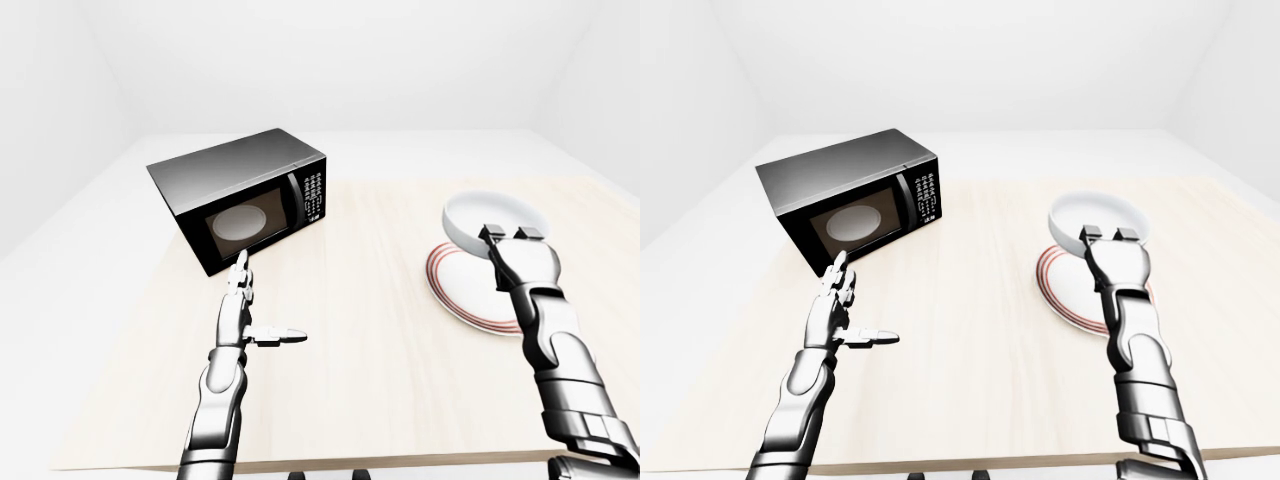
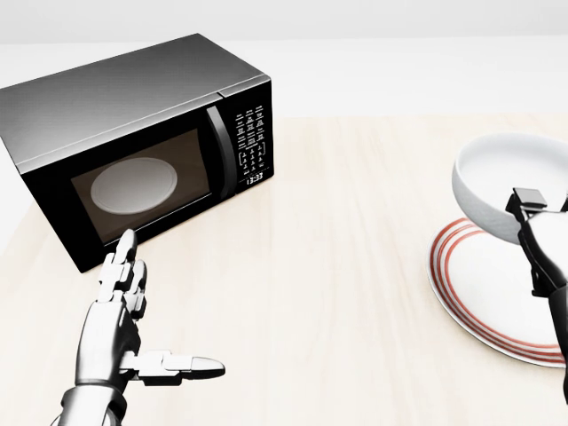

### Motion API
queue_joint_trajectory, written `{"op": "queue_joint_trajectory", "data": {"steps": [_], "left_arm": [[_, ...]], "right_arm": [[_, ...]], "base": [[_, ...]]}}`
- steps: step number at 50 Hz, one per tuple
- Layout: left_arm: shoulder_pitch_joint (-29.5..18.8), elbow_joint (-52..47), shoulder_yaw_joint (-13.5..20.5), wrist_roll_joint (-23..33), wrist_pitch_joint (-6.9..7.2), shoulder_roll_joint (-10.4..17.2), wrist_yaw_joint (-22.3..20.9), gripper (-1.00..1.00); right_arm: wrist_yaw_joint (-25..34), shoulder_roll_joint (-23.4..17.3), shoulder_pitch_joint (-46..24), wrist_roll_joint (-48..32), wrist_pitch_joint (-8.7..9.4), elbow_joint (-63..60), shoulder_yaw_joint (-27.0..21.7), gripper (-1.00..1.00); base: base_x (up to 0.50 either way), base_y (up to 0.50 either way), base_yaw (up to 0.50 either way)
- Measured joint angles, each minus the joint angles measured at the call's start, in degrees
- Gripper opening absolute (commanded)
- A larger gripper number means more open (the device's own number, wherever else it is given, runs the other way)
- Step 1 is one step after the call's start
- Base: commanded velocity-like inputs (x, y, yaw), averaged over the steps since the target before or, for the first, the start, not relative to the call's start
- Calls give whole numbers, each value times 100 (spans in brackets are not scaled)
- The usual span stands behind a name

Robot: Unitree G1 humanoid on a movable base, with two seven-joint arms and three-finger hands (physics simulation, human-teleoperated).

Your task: Pick up the white bowl and put it on the plate.

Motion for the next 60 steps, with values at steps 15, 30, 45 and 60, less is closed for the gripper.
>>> {"op": "queue_joint_trajectory", "data": {"steps": [15,30,45,60], "left_arm": [[-9,31,5,2,-17,3,11,100],[-21,18,13,-4,5,7,14,100],[-11,23,16,-6,-11,7,14,100],[-7,25,17,-8,-24,7,14,100]], "right_arm": [[-53,-15,119,-2,6,43,-39,-100],[-139,0,267,26,-12,123,-52,-100],[-213,4,374,54,-29,241,-59,-100],[-320,-18,415,94,-43,515,-25,-100]], "base": [[0,0,0],[0,0,0],[0,0,0],[0,0,0]]}}
